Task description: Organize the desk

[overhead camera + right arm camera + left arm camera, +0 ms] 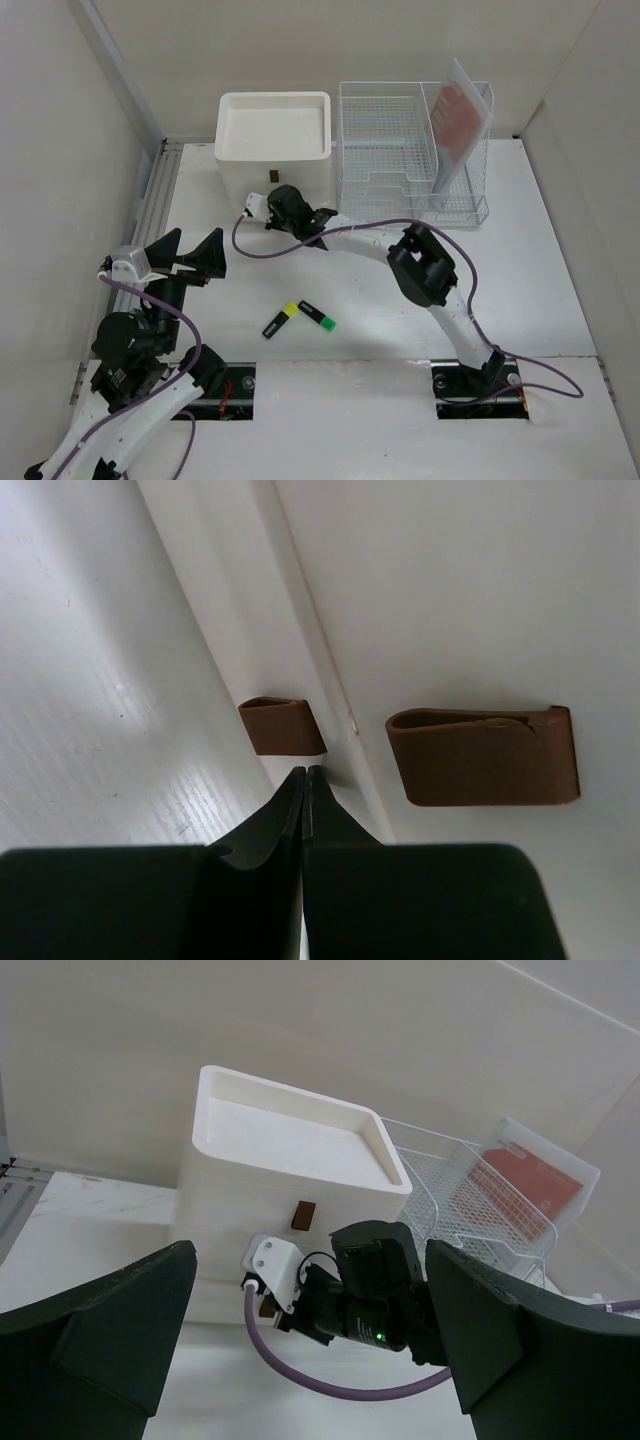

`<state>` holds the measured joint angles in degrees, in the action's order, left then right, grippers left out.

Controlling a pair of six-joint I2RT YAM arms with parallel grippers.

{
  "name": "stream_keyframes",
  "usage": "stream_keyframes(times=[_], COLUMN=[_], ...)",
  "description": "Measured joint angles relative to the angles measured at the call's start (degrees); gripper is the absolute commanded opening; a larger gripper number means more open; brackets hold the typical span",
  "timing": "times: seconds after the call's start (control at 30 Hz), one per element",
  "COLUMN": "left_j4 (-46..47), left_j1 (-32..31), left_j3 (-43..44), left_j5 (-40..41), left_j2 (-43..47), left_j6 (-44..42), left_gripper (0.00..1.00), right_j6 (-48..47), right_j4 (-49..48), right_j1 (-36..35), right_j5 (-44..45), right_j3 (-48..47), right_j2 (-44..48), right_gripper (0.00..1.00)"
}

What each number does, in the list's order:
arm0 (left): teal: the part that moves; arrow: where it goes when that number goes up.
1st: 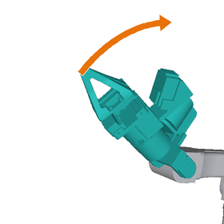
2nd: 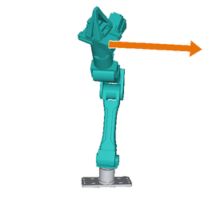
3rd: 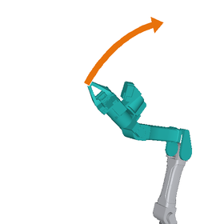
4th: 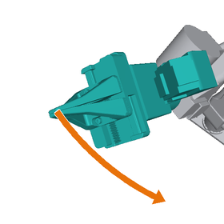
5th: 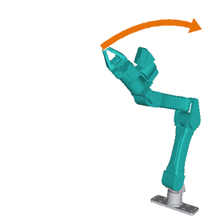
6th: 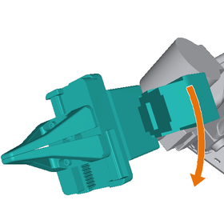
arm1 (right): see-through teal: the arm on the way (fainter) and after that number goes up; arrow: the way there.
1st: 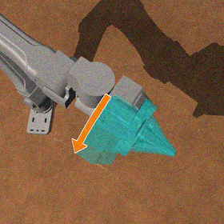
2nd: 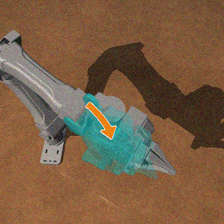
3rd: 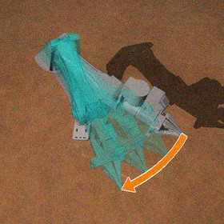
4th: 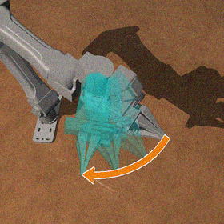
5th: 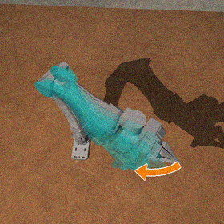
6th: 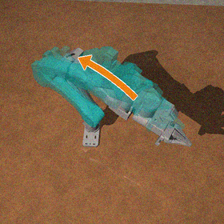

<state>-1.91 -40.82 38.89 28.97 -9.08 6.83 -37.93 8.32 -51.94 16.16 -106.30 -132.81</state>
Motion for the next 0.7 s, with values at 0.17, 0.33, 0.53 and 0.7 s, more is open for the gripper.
stream_keyframes(times=[0.17, 0.33, 0.53, 0.7], left_j4=[0.0, 0.0, 0.0, 0.0], left_j1=[0.0, 0.0, 0.0, 0.0], left_j3=[0.0, 0.0, 0.0, 0.0], left_j5=[0.0, 0.0, 0.0, 0.0], left_j2=[0.0, 0.0, 0.0, 0.0], left_j6=[0.0, 0.0, 0.0, 0.0], left_gripper=[0.98, 0.98, 0.98, 0.98], right_j6=[-0.8, -1.3, -1.3, -1.6], right_j4=[-0.5, -1.8, -2.8, -4.5], right_j1=[0.0, 0.0, -0.3, -0.6], right_j5=[1.0, 2.1, 2.6, 2.4], right_j3=[0.0, 0.0, 0.0, 1.7], right_j2=[-0.1, -0.1, -0.1, 0.0], right_gripper=[0.00, 0.00, 0.00, 0.00])
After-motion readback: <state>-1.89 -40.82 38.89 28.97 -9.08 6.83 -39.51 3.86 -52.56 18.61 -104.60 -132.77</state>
